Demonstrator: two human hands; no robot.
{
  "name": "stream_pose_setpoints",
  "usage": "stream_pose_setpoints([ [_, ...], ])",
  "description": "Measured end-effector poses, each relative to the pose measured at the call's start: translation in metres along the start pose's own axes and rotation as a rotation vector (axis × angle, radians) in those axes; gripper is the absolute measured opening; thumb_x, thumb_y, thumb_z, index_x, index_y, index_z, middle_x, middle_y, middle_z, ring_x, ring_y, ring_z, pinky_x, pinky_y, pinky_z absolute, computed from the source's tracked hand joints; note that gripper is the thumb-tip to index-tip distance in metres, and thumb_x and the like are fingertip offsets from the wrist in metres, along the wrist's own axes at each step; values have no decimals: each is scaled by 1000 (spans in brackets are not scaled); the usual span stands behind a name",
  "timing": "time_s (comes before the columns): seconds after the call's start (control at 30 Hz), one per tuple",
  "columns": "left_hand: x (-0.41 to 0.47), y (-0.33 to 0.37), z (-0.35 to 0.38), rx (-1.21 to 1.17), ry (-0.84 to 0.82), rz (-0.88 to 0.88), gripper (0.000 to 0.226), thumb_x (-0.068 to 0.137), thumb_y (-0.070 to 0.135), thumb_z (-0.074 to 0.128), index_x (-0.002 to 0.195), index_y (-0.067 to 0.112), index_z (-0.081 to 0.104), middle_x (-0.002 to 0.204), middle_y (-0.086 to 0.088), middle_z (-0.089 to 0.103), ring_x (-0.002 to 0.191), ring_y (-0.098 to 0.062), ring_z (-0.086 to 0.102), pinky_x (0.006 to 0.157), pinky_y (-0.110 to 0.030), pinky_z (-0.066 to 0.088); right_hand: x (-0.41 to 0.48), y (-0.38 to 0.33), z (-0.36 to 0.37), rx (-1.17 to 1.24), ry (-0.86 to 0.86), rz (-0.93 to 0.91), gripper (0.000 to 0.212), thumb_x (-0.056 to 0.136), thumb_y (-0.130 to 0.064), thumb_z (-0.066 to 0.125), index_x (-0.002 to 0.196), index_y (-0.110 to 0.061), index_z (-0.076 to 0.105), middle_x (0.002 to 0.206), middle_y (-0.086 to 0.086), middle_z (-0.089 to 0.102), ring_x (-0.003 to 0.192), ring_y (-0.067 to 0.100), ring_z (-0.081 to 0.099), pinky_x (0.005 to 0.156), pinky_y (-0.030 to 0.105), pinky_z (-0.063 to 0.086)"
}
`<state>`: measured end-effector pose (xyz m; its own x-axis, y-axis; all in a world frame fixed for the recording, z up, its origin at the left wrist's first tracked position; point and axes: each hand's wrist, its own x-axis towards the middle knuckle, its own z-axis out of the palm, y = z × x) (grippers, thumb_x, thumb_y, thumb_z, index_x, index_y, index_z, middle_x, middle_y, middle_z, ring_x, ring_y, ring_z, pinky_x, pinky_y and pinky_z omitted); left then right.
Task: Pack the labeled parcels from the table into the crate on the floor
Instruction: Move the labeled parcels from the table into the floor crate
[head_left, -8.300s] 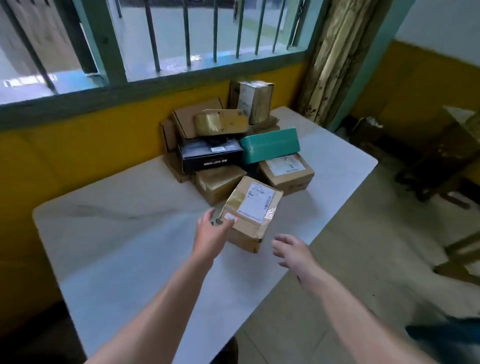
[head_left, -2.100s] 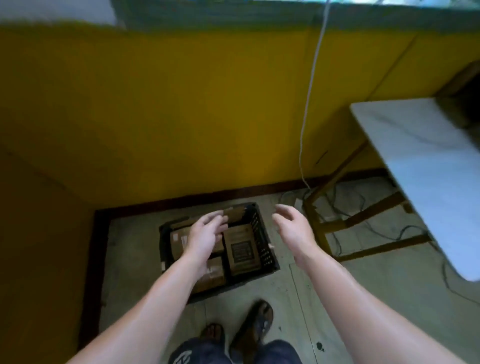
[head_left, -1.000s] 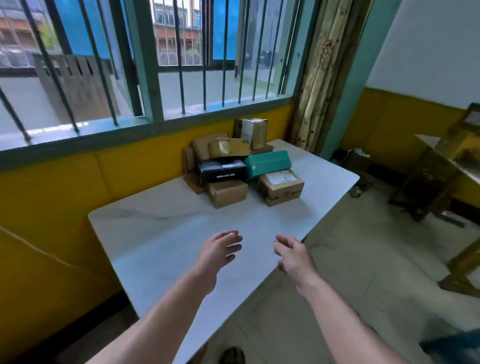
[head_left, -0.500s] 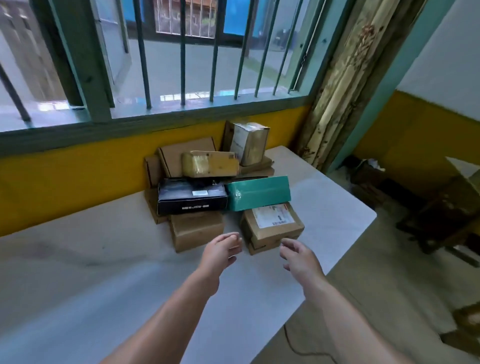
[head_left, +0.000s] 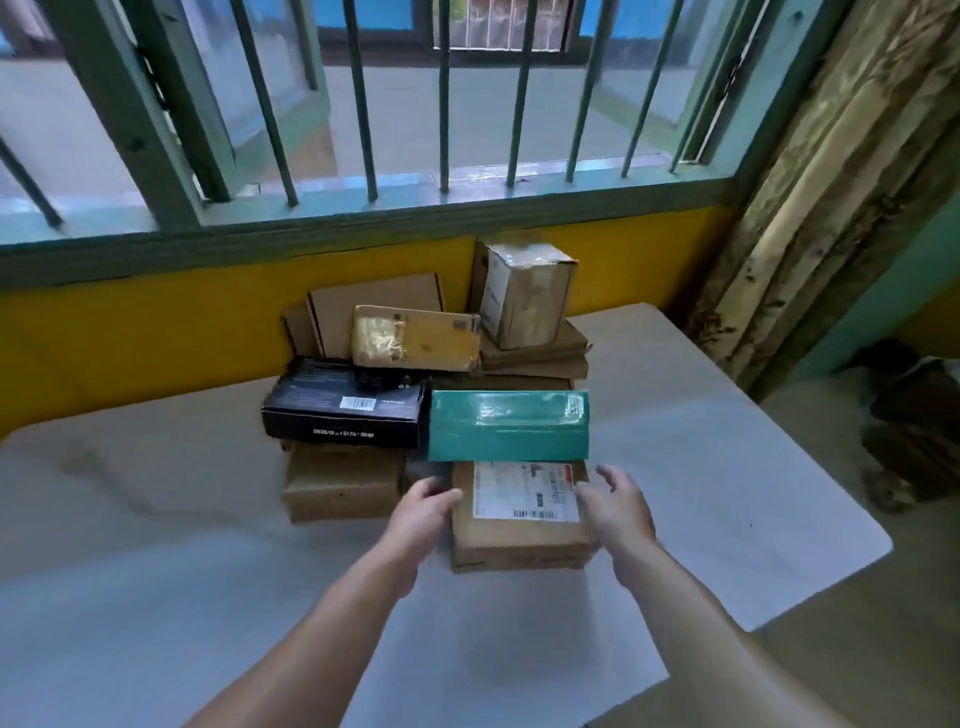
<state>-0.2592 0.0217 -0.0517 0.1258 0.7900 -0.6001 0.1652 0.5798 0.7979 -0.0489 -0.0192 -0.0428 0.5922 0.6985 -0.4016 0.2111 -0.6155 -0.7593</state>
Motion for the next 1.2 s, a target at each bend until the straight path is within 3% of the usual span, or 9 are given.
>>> stream_pose_setpoints([
  [0.1,2,1,20,4,61,-51,53,98,28,57,147,16,40,128,-2,56,100,-14,56,77,-28,47,26,5,-7,42,-150,50,55,91,-26,57,144,-19,43,143,3,50,125,25,50,94,36,44],
  [0.17,0,-4,29,10,98,-61,59,96,30,59,149,16,37,136,-1,53,109,-17,54,87,-30,44,33,9,-6,74,-243,79,45,92,-26,56,136,-19,52,126,1,63,111,21,58,92,38,49],
  [0.27,-6,-9,31,-29,184,-32,55,95,31,60,146,19,43,123,6,52,105,-14,51,86,-29,39,36,14,-1,73,-273,56,28,91,-29,57,117,-23,60,101,-6,68,94,15,62,80,37,52],
  [0.37,-13,-14,20,-124,292,-2,37,97,31,57,132,22,58,119,6,61,101,-14,59,79,-28,45,32,13,3,102,-269,2,17,88,-33,62,103,-27,60,90,-15,64,84,7,59,64,29,44],
  [0.5,-31,-24,-6,-246,356,85,24,99,30,51,112,25,71,106,2,76,93,-14,68,68,-25,49,16,7,12,169,-335,-78,8,88,-33,65,88,-31,57,92,-15,65,86,4,59,68,29,48],
  [0.73,-70,-33,-57,-419,470,249,25,99,26,51,110,30,73,106,-2,76,96,-19,71,77,-34,52,-35,-24,36,346,-422,-247,9,91,-30,65,98,-26,66,101,-4,72,90,11,66,79,32,53],
  [0.83,-90,-34,-78,-448,477,346,27,101,26,49,117,30,70,109,-3,76,104,-23,70,84,-41,54,-62,-41,44,503,-488,-267,20,96,-27,57,111,-23,70,101,-2,75,88,12,69,68,24,53],
  [0.97,-122,-27,-105,-520,503,479,32,103,23,43,122,25,68,115,-7,73,112,-28,66,98,-54,50,-102,-63,52,564,-533,-367,25,100,-25,50,114,-27,71,104,2,75,100,21,68,76,33,53],
  [1.2,-178,-8,-144,-607,432,727,36,98,29,44,129,19,59,122,-12,68,115,-29,65,90,-49,55,-168,-100,56,692,-524,-512,27,100,-25,49,122,-23,66,107,1,74,102,19,70,76,34,60],
])
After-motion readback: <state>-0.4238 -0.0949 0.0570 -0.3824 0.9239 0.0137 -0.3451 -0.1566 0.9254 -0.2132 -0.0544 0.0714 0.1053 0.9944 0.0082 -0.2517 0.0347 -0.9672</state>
